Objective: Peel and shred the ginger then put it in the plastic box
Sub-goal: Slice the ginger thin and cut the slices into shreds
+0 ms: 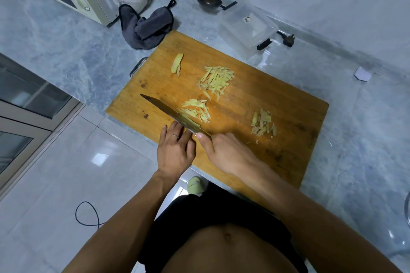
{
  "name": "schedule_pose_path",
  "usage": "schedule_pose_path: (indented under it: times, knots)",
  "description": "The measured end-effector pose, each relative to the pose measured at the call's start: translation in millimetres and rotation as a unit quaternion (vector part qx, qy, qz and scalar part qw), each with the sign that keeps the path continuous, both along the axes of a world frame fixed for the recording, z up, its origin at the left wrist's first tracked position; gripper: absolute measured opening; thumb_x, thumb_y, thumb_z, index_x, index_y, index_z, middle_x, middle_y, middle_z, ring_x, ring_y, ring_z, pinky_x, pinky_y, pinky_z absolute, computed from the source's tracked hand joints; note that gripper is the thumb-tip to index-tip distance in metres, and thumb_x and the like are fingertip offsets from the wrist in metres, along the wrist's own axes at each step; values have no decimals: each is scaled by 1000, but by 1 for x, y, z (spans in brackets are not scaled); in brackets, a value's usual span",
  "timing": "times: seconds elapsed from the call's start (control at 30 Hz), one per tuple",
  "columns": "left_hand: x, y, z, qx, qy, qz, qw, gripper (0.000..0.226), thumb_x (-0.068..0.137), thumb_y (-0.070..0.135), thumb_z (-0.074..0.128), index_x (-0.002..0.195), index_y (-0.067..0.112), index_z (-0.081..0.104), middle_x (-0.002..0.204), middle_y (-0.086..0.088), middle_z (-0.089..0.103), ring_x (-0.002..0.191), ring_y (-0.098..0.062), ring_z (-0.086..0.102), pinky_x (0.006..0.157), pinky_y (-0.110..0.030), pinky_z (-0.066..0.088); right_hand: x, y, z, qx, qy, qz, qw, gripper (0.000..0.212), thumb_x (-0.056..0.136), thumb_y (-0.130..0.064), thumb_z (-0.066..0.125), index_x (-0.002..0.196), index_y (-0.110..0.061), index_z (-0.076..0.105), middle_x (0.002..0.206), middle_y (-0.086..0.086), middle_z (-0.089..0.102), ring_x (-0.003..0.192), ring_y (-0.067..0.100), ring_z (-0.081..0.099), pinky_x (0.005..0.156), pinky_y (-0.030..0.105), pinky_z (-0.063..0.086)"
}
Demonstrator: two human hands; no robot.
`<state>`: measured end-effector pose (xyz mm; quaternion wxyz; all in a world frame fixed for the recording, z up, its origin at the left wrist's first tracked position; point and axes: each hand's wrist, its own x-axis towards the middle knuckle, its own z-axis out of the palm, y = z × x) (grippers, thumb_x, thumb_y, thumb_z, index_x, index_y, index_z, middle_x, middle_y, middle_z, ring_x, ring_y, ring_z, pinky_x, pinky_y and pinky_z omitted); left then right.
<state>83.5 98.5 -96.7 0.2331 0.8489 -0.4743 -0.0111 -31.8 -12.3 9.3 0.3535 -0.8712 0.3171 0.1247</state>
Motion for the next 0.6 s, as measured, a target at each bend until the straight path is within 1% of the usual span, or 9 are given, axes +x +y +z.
schedule_pose_path:
  times: [0.07, 0.17, 0.23, 0.37, 0.47, 0.53, 0.6]
  knots:
    - [-1, 0, 0, -2, 0, 1, 1000, 32, 91, 19, 45, 110, 8, 69, 118, -15, 63, 120, -36, 53, 103, -56, 38, -1, 1, 0, 3, 0, -2, 1000, 67, 104, -58, 21, 60, -15, 46, 59, 2, 48, 62, 28, 51, 57, 32, 34]
    - [0, 0, 0, -3, -8, -1, 1000, 35, 92, 21, 42, 108, 7, 69, 115, -16, 62, 119, -36, 53, 102, -52, 37, 4, 1, -4, 9, -8, -7, 1000, 66, 104, -58, 21, 59, -16, 45, 60, 2, 46, 66, 32, 53, 59, 33, 35]
    - [0, 0, 1, 2, -10, -2, 1000, 36, 92, 21, 41, 107, 6, 69, 114, -16, 62, 118, -36, 53, 101, -50, 36, 7, 2, -5, 14, -11, -10, 1000, 66, 104, -58, 21, 60, -16, 46, 62, 3, 49, 67, 33, 55, 59, 34, 37]
    - [-2, 0, 3, 0, -2, -2, 1000, 34, 92, 20, 41, 105, 5, 68, 110, -16, 62, 115, -37, 54, 99, -52, 38, 1, -1, -4, 10, -14, -6, 1000, 67, 104, -57, 21, 59, -14, 47, 60, 3, 49, 65, 32, 54, 58, 34, 39]
    - [-1, 0, 2, 0, -1, 2, 1000, 32, 90, 18, 44, 107, 7, 69, 115, -15, 62, 118, -36, 53, 102, -52, 37, -3, 0, -2, 5, -14, 3, 1000, 69, 104, -57, 21, 59, -13, 49, 59, 3, 50, 62, 30, 52, 56, 34, 40]
    - [-1, 1, 1, 0, -1, 2, 1000, 33, 91, 18, 44, 109, 7, 69, 117, -15, 62, 120, -36, 52, 102, -52, 37, -3, 0, -3, 8, -16, 1, 1000, 69, 104, -57, 21, 58, -13, 48, 58, 3, 50, 61, 30, 52, 56, 34, 38]
    - [-1, 0, 2, -3, -3, -1, 1000, 33, 91, 19, 43, 107, 6, 69, 114, -16, 62, 118, -36, 53, 100, -52, 38, 0, 0, -4, 14, -19, -3, 1000, 68, 104, -56, 23, 58, -13, 47, 57, 3, 49, 63, 31, 53, 57, 34, 36]
